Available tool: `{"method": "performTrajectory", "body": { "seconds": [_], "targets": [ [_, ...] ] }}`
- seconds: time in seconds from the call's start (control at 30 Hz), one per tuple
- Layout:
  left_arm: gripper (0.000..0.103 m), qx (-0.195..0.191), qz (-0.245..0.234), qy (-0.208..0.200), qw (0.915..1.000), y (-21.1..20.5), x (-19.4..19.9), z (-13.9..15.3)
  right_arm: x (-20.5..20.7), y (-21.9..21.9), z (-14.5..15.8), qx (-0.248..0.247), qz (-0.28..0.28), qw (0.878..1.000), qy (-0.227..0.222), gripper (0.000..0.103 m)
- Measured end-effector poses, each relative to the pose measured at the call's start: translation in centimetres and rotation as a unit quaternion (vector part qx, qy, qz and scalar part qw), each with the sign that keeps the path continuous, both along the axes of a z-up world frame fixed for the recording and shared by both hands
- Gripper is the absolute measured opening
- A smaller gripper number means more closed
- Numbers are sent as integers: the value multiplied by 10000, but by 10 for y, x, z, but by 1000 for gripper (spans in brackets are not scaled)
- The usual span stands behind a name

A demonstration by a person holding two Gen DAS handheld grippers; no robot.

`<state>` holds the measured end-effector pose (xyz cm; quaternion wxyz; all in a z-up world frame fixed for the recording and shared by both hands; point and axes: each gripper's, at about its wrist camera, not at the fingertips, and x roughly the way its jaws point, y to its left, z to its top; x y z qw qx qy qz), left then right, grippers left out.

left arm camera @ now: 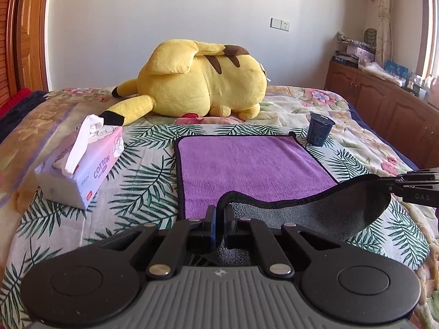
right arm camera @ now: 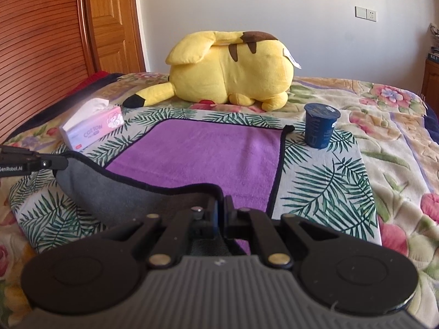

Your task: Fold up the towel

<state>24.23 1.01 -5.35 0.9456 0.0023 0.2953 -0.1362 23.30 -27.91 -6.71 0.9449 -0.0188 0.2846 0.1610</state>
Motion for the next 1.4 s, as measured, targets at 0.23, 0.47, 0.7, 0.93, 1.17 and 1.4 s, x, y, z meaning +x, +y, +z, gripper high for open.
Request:
{"method": "performTrajectory", "body": {
  "seconds": [0.23, 0.47, 0.7, 0.93, 1.17, 1.4],
  "targets": [
    [0, 68, -94, -91, 9999, -3, 18, 7, 12, 2, 9, -65, 59, 9997, -210, 5],
    [0, 154, -62, -218, 9996, 0, 34, 19, 24, -2, 22, -71, 13, 9990, -434, 5],
    [0, 200, -62, -340, 9992, -1, 46, 35, 35, 0, 36, -102, 39, 9979, -639, 5],
    [0, 376, -80, -619, 9973, -9, 56, 52, 48, 8, 47, -343, 113, 9952, -914, 4],
    [0, 395, -80, -685, 9968, -10, 67, 62, 62, 9, 53, -366, 159, 9939, -1028, 4],
    [0, 512, 19, -900, 9946, -15, 79, 72, 74, 10, 63, -345, 129, 9917, -1234, 4]
  ]
}}
